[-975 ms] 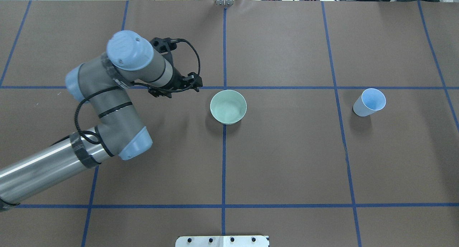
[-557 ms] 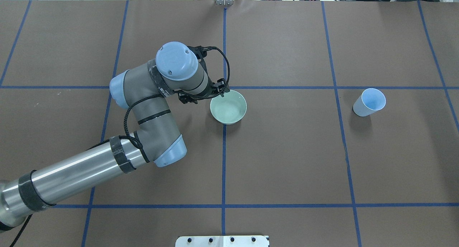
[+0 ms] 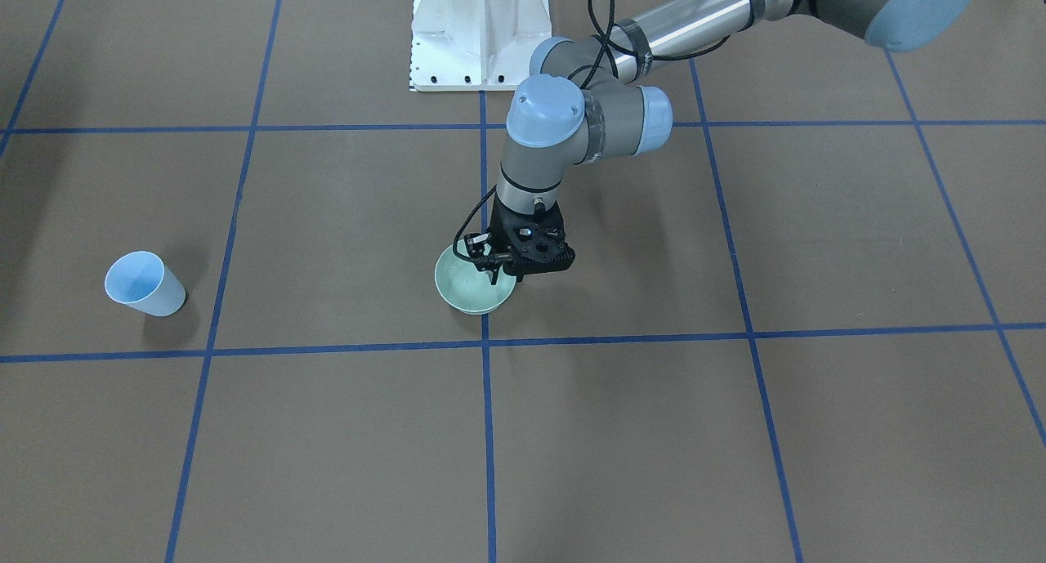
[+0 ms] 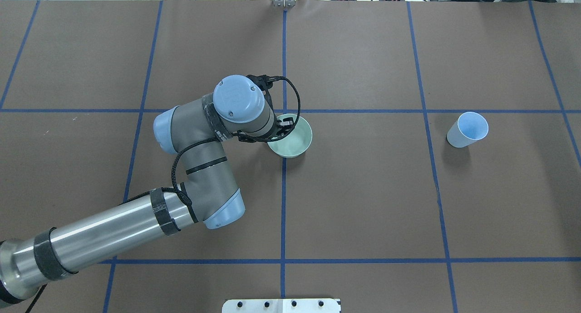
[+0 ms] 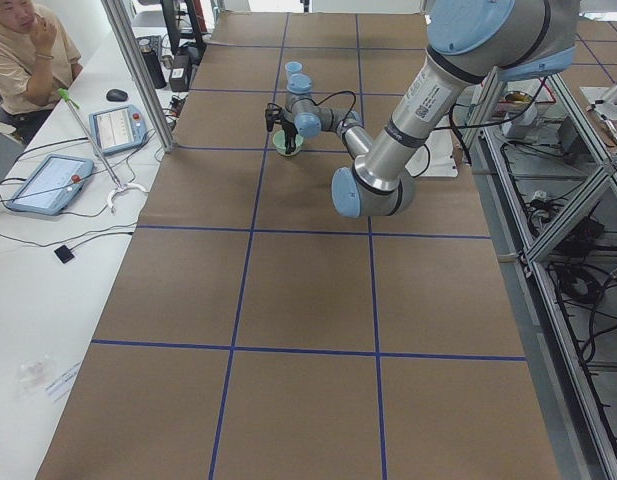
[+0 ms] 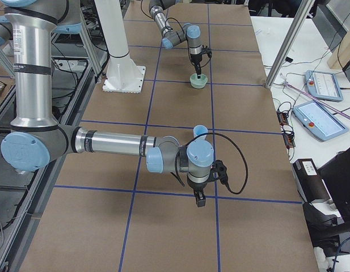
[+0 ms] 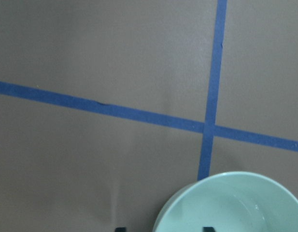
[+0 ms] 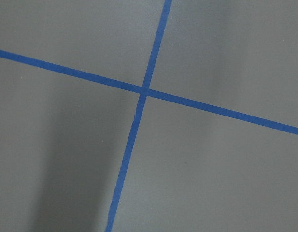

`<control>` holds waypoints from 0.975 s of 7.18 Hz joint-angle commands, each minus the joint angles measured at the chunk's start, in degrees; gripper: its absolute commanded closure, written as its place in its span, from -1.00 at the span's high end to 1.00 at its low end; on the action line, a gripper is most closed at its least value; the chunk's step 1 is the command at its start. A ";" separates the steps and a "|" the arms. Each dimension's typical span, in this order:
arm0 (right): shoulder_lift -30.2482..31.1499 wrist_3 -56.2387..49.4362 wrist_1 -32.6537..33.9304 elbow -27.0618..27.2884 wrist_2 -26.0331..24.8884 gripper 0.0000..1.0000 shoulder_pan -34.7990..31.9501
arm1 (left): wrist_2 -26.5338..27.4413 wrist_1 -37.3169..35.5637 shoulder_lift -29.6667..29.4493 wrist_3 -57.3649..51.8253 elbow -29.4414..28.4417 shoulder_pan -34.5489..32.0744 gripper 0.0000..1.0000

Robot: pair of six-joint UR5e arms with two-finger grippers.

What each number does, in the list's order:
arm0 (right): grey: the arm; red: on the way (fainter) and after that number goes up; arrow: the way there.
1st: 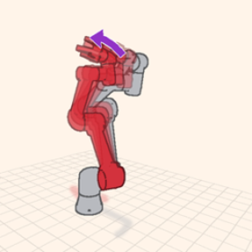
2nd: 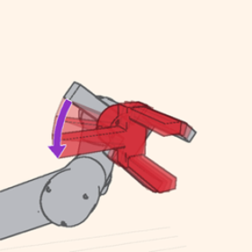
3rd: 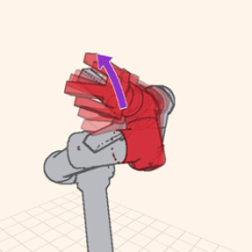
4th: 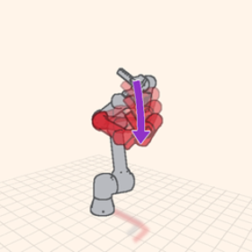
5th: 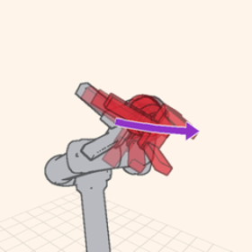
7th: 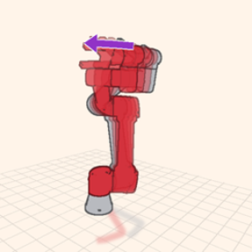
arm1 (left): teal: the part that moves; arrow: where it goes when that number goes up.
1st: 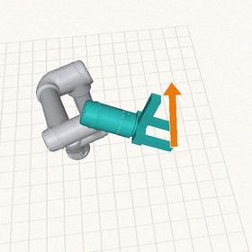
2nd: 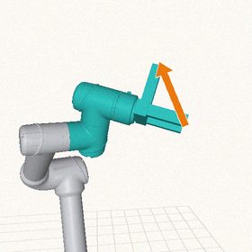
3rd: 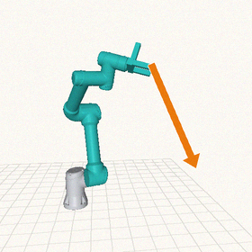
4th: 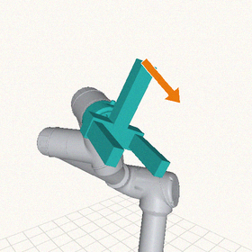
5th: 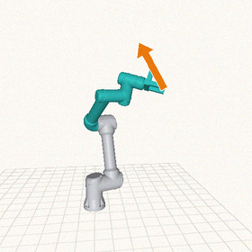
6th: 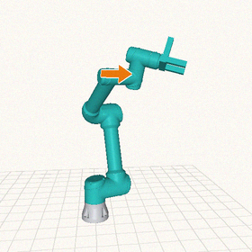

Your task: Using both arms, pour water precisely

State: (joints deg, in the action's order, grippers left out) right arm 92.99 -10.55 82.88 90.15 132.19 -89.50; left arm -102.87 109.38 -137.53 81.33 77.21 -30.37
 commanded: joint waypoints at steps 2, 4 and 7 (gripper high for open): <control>0.00 0.01 0.00 -0.07 0.00 0.99 0.02 | 0.04 0.14 0.06 -0.29 0.40 0.05 -1.00; -0.09 -0.08 -0.09 -0.59 0.00 0.99 0.02 | -1.18 -0.39 1.11 -1.78 5.20 -1.96 -1.00; -0.09 -0.08 -0.09 -1.03 0.00 0.99 0.02 | -11.26 -1.27 18.10 -17.01 18.19 -10.28 -1.00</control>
State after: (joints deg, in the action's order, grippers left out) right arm 92.91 -10.63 82.79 89.30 132.19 -89.47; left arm -109.66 108.17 -127.50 71.96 89.75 -36.62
